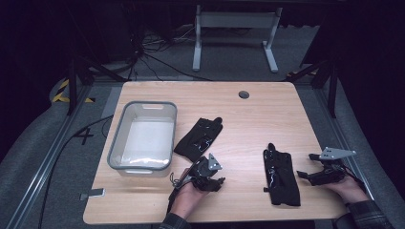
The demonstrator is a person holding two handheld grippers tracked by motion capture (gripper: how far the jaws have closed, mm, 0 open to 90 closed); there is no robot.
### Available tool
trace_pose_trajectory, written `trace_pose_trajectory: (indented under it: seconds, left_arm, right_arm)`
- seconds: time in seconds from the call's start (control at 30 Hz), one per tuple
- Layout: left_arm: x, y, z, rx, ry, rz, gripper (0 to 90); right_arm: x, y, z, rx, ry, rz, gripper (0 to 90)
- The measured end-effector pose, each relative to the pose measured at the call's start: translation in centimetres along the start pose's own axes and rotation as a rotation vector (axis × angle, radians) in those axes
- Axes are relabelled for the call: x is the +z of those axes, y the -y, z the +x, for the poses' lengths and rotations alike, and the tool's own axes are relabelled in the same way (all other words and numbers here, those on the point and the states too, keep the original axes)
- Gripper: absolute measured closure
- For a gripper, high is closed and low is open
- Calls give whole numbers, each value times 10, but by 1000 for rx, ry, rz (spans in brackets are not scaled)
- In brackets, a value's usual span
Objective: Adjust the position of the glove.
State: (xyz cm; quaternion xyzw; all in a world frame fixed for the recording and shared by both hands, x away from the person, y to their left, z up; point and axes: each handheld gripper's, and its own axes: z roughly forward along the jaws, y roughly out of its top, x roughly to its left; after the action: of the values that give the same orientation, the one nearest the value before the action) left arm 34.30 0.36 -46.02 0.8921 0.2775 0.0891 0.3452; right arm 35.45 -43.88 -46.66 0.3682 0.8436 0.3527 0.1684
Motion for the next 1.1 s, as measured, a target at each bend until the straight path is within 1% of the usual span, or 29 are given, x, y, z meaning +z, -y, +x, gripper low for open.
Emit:
trace_pose_trajectory:
  seconds: [0.03, 0.07, 0.1, 0.17, 0.2, 0.23, 0.27, 0.3, 0.33, 0.4, 0.43, 0.5, 0.53, 0.57, 0.63, 0.67, 0.73, 0.77, 0.83, 0.9, 0.93, 1.0, 1.1]
  left_arm:
    - [-1, -2, 0, -2, -7, -3, 517]
    - [-3, -5, 0, 5, -17, -10, 563]
    - [-5, -8, 0, 6, -23, -12, 629]
    - [-8, -15, 2, 0, -39, -21, 727]
    - [-9, -19, 3, -4, -50, -19, 796]
    - [-9, -22, 3, -4, -51, -15, 849]
    - [-8, -28, 7, -16, -53, -10, 896]
    - [-8, -28, 7, -16, -53, -10, 897]
    - [-7, -34, 11, -25, -57, 2, 898]
    - [-5, -39, 16, -45, -66, -3, 898]
    - [-5, -39, 16, -45, -66, -3, 898]
    - [-3, -44, 22, -56, -87, -3, 898]
    - [-2, -48, 29, -72, -99, -13, 898]
    - [-2, -48, 29, -72, -99, -13, 899]
    - [1, -52, 35, -79, -117, -6, 899]
    - [1, -54, 40, -89, -127, -2, 898]
    - [2, -57, 46, -107, -142, -15, 899]
    - [4, -59, 50, -118, -149, -13, 899]
    - [5, -61, 55, -124, -173, -6, 899]
    - [7, -63, 61, -141, -181, -18, 899]
    - [9, -64, 64, -148, -186, -16, 899]
    - [15, -65, 69, -154, -198, 10, 899]
    - [21, -64, 76, -169, -202, 17, 899]
  right_arm:
    - [0, 0, 0, 0, 0, 0, 65]
    - [0, 0, 0, 0, 0, 0, 65]
    - [0, 0, 0, 0, 0, 0, 65]
    - [0, 0, 0, 0, 0, 0, 65]
    - [0, 0, 0, 0, 0, 0, 65]
    - [0, 0, 0, 0, 0, 0, 65]
    - [0, 0, 0, 0, 0, 0, 65]
    - [0, 0, 0, 0, 0, 0, 65]
    - [0, 0, 0, 0, 0, 0, 64]
    - [0, 0, 0, 0, 0, 0, 65]
    - [0, 0, 0, 0, 0, 0, 65]
    - [0, 0, 0, 0, 0, 0, 65]
    - [0, 0, 0, 0, 0, 0, 65]
    - [0, 0, 0, 0, 0, 0, 65]
    - [0, 0, 0, 0, -1, 0, 65]
    - [0, 0, 0, -1, 0, 1, 65]
    - [0, 0, 0, 0, 0, 1, 65]
    - [0, 0, 0, 0, 0, 1, 65]
    - [0, 0, 0, 0, -1, 1, 64]
    - [0, 0, 0, 0, 0, 1, 65]
    - [0, 0, 0, 0, -1, 1, 64]
    - [0, 0, 0, 0, -1, 1, 65]
    - [0, 0, 0, 0, -1, 1, 64]
